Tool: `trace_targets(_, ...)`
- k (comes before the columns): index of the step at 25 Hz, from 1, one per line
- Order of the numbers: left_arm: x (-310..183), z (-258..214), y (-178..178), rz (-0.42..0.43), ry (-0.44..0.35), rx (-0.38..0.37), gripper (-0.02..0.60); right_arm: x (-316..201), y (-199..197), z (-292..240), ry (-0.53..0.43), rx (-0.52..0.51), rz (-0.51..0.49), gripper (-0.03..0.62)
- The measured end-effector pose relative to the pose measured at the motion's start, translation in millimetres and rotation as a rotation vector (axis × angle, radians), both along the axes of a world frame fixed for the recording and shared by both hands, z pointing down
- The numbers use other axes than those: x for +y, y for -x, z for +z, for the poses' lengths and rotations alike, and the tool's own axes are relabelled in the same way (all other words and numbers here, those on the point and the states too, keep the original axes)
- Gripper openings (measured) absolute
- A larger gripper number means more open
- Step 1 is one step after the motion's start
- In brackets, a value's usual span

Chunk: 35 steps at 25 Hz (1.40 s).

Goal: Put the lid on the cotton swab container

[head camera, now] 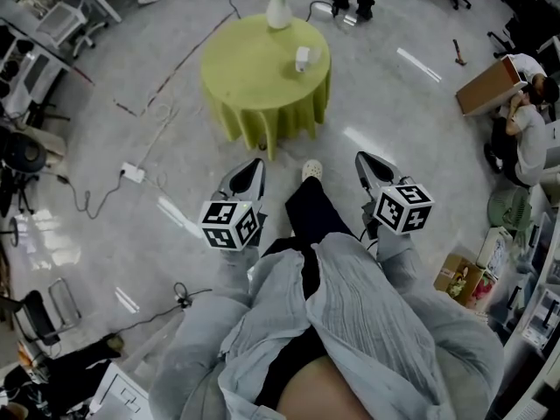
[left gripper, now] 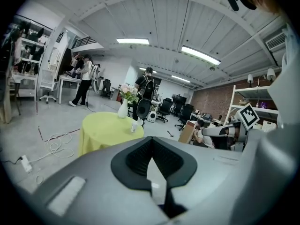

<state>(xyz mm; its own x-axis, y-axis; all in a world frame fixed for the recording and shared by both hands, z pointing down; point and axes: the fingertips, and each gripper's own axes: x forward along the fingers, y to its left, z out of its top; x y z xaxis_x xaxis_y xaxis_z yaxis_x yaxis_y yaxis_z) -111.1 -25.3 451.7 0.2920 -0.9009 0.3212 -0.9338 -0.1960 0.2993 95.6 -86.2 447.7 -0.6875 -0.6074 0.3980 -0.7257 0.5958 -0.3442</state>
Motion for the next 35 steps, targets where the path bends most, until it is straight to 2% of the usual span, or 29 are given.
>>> trace_targets(7, -40, 1, 7, 0.003, 0.011, -0.013, 0.015, -42, 10, 1, 0.006, -0.009, -0.013, 0.002)
trace_targets(18, -147, -14, 27, 0.015, 0.01, -0.073, 0.016, -146, 30, -10, -0.001, -0.046, -0.024, 0.002)
trace_targets(35, -259, 2, 51, -0.012, 0.074, -0.049, 0.016, -270, 49, 4, 0.057, -0.037, -0.044, 0.002)
